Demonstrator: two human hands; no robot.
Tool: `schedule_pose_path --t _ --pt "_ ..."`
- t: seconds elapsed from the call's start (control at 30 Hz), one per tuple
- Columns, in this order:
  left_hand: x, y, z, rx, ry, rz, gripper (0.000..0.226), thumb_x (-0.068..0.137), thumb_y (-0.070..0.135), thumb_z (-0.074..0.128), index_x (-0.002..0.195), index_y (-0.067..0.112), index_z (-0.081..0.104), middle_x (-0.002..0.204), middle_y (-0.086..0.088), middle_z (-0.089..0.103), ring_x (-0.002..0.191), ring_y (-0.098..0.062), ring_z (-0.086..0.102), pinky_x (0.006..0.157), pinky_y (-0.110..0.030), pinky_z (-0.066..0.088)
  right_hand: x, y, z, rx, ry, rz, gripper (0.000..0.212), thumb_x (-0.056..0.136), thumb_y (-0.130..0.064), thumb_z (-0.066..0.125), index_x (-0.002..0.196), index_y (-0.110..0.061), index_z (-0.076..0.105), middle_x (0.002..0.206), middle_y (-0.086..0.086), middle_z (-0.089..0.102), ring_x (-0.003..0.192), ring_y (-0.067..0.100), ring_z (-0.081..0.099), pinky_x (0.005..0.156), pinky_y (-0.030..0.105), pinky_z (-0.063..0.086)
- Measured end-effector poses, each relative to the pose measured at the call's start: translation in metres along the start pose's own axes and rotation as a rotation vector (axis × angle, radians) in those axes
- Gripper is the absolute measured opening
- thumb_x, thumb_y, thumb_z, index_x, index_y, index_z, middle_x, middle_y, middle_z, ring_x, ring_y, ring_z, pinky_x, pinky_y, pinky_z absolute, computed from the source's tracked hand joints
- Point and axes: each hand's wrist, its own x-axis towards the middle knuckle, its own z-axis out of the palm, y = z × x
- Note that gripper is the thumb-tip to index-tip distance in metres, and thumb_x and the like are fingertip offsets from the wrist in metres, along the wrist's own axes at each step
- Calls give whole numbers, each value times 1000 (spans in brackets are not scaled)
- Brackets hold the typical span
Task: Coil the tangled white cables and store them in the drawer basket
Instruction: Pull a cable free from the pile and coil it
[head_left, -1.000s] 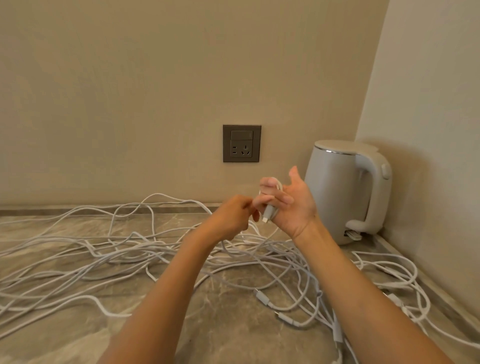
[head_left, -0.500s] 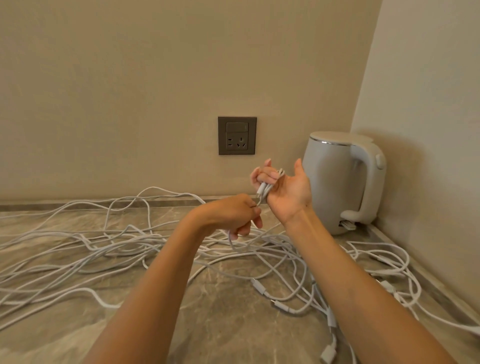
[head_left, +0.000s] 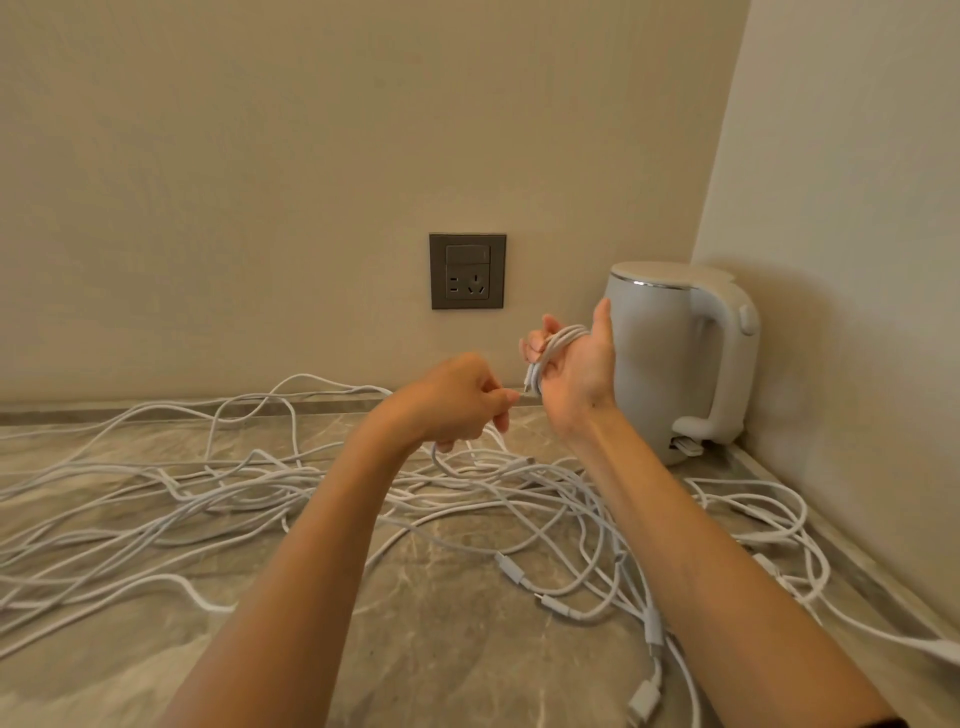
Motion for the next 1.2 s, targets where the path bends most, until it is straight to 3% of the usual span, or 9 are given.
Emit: schedule_pose_path --t 0.2,0.37,0.5,0.57,0.67,0.8,0.93,1.1,1.2 --pt "0 -1 -2 12 102 62 31 91 28 55 68 10 67 46 1 48 37 -9 38 39 -17 34 -3 6 3 -613 -69 -42 71 93 -62 5 79 -10 51 52 3 45 43 10 37 44 22 30" --pt "0 -2 -6 31 193 110 23 87 24 61 73 11 72 45 5 47 35 -5 33 42 -17 28 -2 7 -1 -782 -105 -22 73 94 -59 1 74 -8 50 50 4 44 35 4 41 53 24 36" --pt "1 -6 -11 53 314 144 28 88 31 60 73 11 73 46 5 47 41 -8 34 47 -23 27 5 10 -5 -876 -215 63 89 73 -77 -3 69 -5 51 40 0 43 38 7 45 89 38 46" --pt "1 -8 -11 48 386 175 30 88 33 58 72 11 72 45 6 45 40 -7 33 46 -22 27 6 12 -5 -918 -338 135 95 68 -80 -6 69 -6 53 47 4 44 41 10 43 75 28 50" --pt "2 -12 -10 61 488 216 31 89 32 58 73 9 70 47 5 45 43 -6 34 47 -18 27 1 11 -3 -899 -427 241 88 84 -70 -8 64 -6 48 52 5 44 41 11 40 45 18 38" --pt "5 -15 -8 72 580 217 31 89 35 57 68 13 65 51 8 45 48 -4 38 47 -15 26 -1 10 -6 -870 -537 333 89 83 -72 -9 62 -6 46 42 2 42 38 13 36 53 26 36" --pt "9 -18 -5 74 607 176 33 90 38 54 67 15 59 53 8 44 54 -9 43 50 -21 27 -6 5 -5 -656 -604 507 88 79 -76 -7 56 -8 42 37 -1 38 30 8 27 53 27 40" --pt "15 -24 -3 -1 527 119 40 91 44 48 64 15 49 61 3 49 61 -16 45 58 -29 31 -5 3 -6 -293 -756 722 96 76 -81 -4 42 -9 48 26 -5 33 22 4 19 40 16 31" --pt "13 -23 -1 -173 408 159 48 96 42 38 67 10 60 58 2 53 50 -2 46 57 -26 36 0 4 -6 -76 -928 802 94 76 -81 3 48 -7 54 31 -3 46 27 8 22 42 16 33"
